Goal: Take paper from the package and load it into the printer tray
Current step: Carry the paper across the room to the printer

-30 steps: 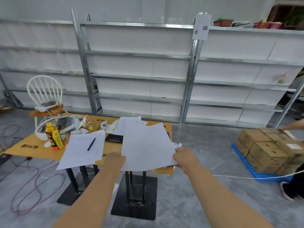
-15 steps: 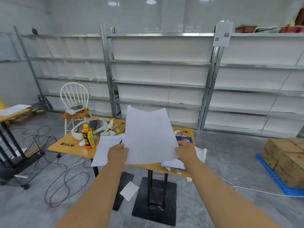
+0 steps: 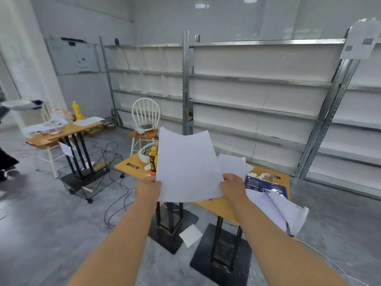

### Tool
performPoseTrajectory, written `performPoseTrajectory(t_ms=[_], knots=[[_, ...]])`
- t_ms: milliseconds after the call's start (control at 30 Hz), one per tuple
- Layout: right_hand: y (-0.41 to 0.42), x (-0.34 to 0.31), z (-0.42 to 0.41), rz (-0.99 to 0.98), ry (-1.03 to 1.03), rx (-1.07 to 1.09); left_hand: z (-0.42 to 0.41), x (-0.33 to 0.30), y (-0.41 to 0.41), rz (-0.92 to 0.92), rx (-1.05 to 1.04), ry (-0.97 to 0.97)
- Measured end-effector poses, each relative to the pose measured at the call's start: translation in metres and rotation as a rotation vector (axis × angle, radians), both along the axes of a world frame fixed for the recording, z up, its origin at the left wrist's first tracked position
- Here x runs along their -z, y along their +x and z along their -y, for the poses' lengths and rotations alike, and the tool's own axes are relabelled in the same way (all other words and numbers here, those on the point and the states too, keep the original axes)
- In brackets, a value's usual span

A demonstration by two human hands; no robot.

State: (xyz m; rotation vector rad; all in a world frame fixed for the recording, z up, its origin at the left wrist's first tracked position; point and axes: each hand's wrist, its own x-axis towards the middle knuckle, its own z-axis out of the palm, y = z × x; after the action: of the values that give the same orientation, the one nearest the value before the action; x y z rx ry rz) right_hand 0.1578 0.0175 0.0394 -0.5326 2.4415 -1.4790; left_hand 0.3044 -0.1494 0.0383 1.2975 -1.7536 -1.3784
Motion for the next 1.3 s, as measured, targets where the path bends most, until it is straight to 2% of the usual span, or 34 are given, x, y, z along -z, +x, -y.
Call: performPoseTrajectory(t_ms=[133, 367, 567, 667, 800, 1000, 1300], knots=[[0.007, -0.003, 0.029, 0.056, -0.035, -0.142, 0.012, 0.002, 0.024, -0.002, -0.114, 0.005], [0.037, -0.004, 0.083, 0.017, 0.021, -0.351, 0.029, 0.014, 0.080, -0.069, -0.323, 0.025], [0.100, 0.002, 0.140, 0.014, 0.009, -0.567, 0.052, 0.020, 0.161, -0.032, -0.533, -0.017], [0.137, -0.001, 0.166, 0.039, -0.028, -0.662, 0.066, 0.016, 0.204, 0.045, -0.592, -0.060], [0.183, -0.006, 0.202, 0.049, -0.054, -0.740, 0.086, 0.008, 0.257, 0.116, -0.654, -0.106], [0.237, -0.008, 0.243, 0.071, -0.085, -0.835, 0.106, 0.011, 0.318, 0.055, -0.753, -0.112], [0.284, -0.010, 0.300, 0.033, -0.075, -0.957, 0.120, 0.007, 0.365, 0.011, -0.908, -0.088]])
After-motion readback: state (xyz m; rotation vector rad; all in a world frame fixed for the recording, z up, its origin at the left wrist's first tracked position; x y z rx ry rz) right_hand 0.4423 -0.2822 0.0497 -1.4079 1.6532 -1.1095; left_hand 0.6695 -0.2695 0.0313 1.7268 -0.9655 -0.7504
